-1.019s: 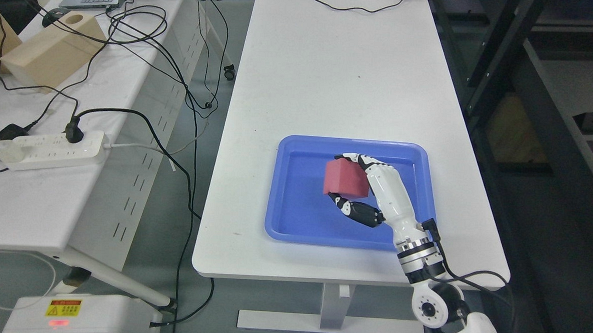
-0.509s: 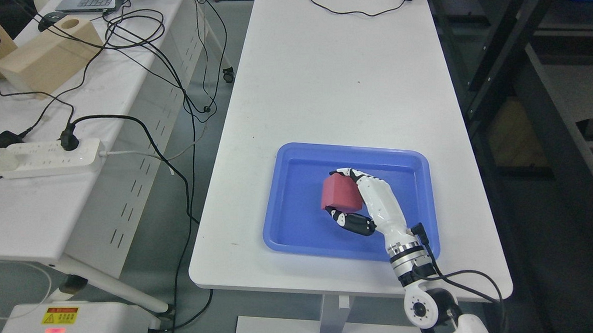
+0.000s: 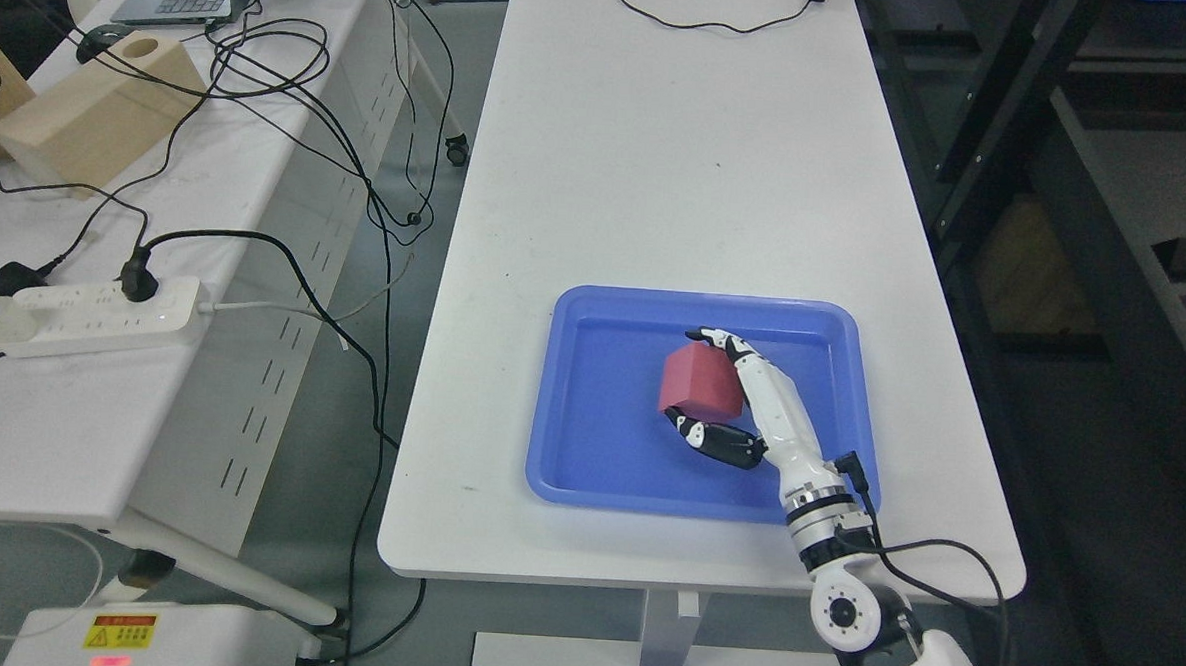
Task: Pick pink block from left shelf to tray
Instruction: 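Open the right hand to release the block and lift away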
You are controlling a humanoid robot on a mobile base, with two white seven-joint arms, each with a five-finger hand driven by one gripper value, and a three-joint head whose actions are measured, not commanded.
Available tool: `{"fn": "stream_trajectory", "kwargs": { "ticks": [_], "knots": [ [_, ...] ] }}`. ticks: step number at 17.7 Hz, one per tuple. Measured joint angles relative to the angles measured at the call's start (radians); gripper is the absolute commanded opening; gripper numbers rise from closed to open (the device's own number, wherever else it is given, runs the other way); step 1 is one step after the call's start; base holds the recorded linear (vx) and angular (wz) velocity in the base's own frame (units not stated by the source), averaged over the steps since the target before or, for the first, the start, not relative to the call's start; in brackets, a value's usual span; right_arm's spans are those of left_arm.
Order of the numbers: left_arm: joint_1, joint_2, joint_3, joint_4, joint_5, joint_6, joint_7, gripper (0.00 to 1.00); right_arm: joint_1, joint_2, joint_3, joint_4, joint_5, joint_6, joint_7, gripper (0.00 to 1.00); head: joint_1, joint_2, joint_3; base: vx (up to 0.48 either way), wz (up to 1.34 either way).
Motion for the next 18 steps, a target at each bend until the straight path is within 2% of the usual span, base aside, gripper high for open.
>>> {"fn": "stream_trajectory", "kwargs": {
  "ticks": [5, 12, 18],
  "knots": [
    [0.0, 0.0, 0.0, 0.0, 0.0, 0.0, 0.0, 1.0, 0.0, 0.0, -0.026, 0.003, -0.131, -0.031, 0.011, 0.99, 0.0, 0.0, 0.0, 0.0, 0.0],
    [0.0, 0.0, 0.0, 0.0, 0.0, 0.0, 0.0, 1.0, 0.0, 0.0, -0.064, 0.004, -0.33, -0.17, 0.014, 0.99, 0.0, 0.0, 0.0, 0.0, 0.0],
    [0.0, 0.0, 0.0, 0.0, 0.0, 0.0, 0.0, 1.0, 0.0, 0.0, -0.093, 0.004, -0.498, -0.191, 0.015, 0.99, 0.0, 0.0, 0.0, -0.022, 0.0]
  ]
}}
